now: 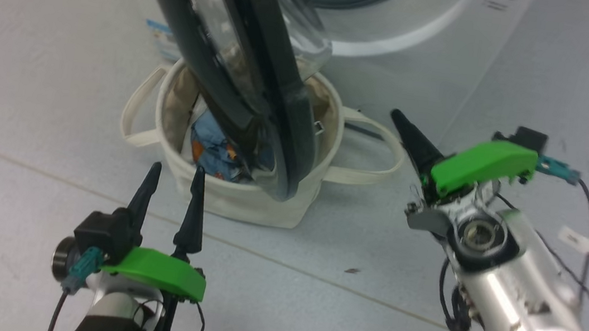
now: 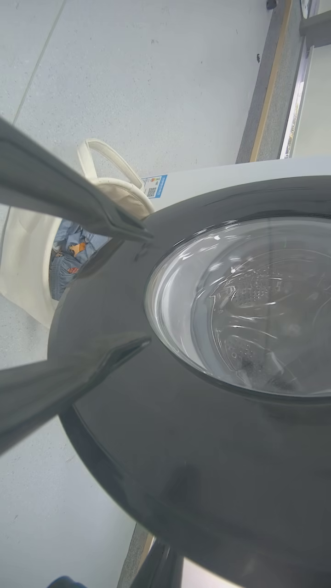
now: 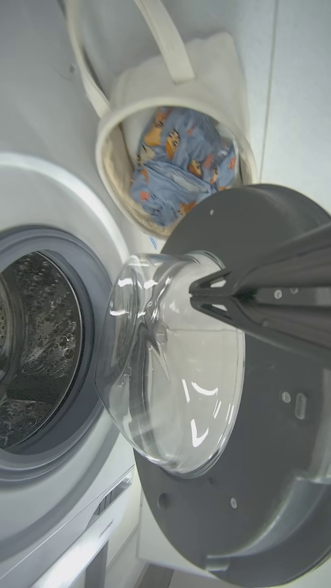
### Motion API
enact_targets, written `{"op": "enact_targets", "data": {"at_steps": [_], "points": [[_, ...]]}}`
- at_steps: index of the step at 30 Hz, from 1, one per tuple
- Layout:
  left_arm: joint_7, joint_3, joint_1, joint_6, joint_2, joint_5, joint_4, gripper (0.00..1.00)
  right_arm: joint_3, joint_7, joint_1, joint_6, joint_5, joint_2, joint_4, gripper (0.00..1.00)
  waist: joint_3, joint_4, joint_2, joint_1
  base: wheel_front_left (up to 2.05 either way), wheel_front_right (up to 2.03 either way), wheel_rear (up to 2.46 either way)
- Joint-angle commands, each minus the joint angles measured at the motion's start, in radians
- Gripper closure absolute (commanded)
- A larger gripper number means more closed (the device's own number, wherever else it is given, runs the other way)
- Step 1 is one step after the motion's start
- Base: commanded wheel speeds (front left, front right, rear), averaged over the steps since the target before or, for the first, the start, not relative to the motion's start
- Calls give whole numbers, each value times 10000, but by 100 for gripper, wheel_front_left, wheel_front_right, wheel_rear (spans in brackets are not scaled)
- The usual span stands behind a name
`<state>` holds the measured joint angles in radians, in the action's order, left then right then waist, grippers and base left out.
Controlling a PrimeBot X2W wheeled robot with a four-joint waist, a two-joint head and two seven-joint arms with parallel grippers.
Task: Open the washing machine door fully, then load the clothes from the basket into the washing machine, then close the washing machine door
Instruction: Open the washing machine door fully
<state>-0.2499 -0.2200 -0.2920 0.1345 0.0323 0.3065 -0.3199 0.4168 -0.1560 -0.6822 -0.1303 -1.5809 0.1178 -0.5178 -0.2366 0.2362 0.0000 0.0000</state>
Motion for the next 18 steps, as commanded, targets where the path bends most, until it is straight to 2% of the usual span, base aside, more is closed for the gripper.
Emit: {"op": "enact_targets", "data": {"at_steps": [1,3,7,10,18], "points": [[-118,364,13,-26,179,-104,266,0,228,341,214,-4,422,2,394,100,252,-250,0,0,0,0,0],[-118,432,91,-62,179,-151,262,0,611,1542,475,-4,1593,329,789,100,459,-438,0,0,0,0,0],[-118,603,354,-135,179,-271,221,0,1298,3637,1013,-4,3222,945,1172,100,926,-806,0,0,0,0,0],[-118,782,587,-183,179,-381,228,0,1494,4134,1412,-4,4473,1268,1213,100,1211,-1093,0,0,0,0,0],[-118,1087,976,-353,179,-608,314,0,-1035,4174,3404,-4,9483,758,3054,100,1629,-1607,0,0,0,0,0]]}}
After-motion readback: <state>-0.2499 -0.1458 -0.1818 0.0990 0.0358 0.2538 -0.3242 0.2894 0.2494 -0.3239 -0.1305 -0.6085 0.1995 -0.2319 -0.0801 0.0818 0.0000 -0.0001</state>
